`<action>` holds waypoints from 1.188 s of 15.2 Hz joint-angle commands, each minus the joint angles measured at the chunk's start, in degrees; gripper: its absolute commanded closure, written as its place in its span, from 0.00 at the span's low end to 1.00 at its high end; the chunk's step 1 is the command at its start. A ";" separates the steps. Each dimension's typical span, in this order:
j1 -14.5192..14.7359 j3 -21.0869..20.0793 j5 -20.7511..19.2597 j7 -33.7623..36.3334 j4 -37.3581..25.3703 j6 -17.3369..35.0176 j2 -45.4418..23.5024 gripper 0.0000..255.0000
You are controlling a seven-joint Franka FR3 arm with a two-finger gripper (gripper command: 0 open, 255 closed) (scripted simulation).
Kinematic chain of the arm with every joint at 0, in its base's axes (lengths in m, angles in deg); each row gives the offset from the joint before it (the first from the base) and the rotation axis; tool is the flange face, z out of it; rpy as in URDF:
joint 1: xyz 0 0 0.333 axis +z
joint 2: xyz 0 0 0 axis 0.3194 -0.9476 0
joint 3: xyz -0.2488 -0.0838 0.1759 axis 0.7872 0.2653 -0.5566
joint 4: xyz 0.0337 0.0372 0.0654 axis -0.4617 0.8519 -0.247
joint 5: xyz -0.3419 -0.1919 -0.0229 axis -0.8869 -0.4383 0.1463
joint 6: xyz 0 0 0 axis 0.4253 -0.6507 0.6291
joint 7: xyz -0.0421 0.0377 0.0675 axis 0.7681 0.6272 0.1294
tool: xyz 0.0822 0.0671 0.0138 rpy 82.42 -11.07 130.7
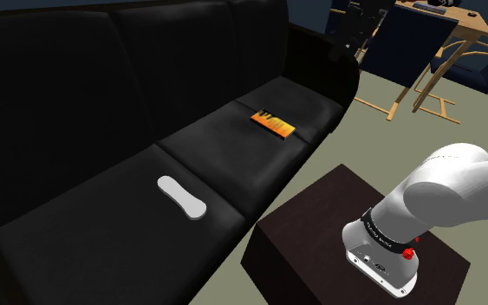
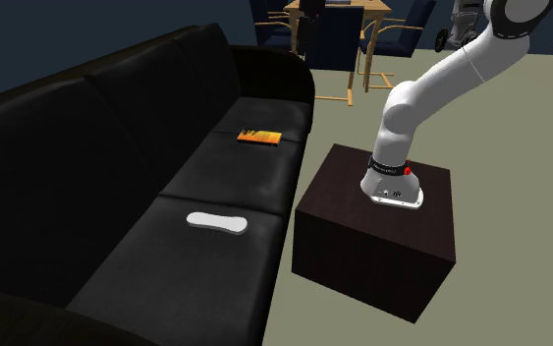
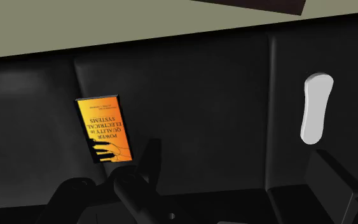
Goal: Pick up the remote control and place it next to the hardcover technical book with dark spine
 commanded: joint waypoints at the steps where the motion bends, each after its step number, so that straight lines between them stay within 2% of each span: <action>1: 0.00 0.00 0.00 0.00 0.00 0.00 0.00 0.00; 10: 2.71 -8.12 3.29 6.29 7.23 13.85 -7.12 0.00; 18: 4.45 -15.53 4.25 12.44 8.89 26.49 -18.64 0.00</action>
